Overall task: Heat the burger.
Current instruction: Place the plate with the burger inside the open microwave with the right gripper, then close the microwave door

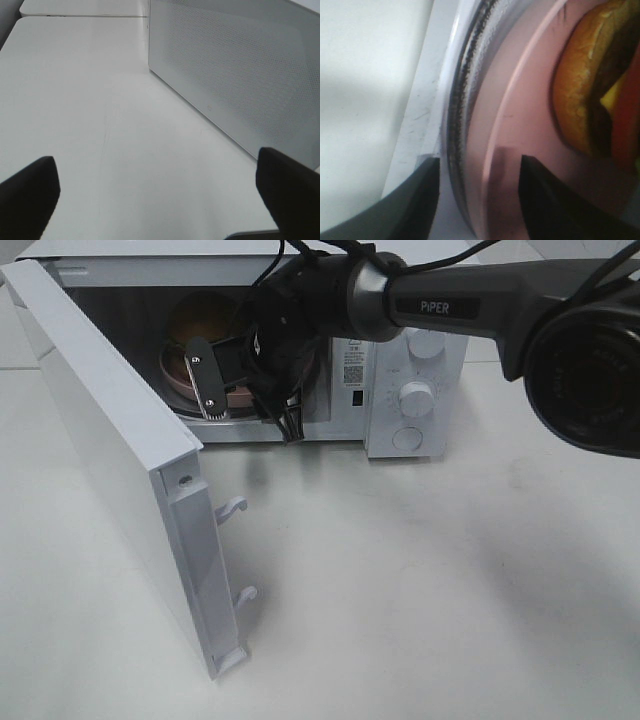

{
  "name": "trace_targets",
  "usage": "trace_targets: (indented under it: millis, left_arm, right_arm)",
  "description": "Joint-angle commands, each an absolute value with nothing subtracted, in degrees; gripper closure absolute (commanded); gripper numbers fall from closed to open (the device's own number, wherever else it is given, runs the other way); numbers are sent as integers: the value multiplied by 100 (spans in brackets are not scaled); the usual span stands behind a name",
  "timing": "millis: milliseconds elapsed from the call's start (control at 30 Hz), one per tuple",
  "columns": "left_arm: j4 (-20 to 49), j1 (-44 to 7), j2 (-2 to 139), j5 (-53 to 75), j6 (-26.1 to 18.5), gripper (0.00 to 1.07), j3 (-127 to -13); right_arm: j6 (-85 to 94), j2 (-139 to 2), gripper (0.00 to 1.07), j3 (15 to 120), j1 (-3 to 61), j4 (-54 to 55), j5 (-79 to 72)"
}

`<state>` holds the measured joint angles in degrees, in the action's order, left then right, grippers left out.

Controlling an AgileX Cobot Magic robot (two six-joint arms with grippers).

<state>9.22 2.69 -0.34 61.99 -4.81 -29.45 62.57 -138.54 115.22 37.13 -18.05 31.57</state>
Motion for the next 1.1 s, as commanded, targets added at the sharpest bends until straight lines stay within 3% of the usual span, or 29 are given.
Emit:
trace_targets:
  millis: [33, 367, 733, 1100]
  left_arm:
    - [934, 241, -126, 6125, -487, 4, -2945]
    - [934, 241, -126, 6125, -487, 4, -2945]
    - [934, 241, -126, 6125, -487, 4, -2945]
    - [934, 241, -126, 6125, -487, 4, -2945]
  right_arm:
    - [6171, -13585, 50, 11127, 3690, -1811, 2767]
    - [6188, -12754, 45, 9757, 3690, -1816, 2172]
    - [6045, -11643, 30, 8228, 3690, -1856, 1627]
    - [5254, -10600, 29, 7168, 3484, -1982, 1576]
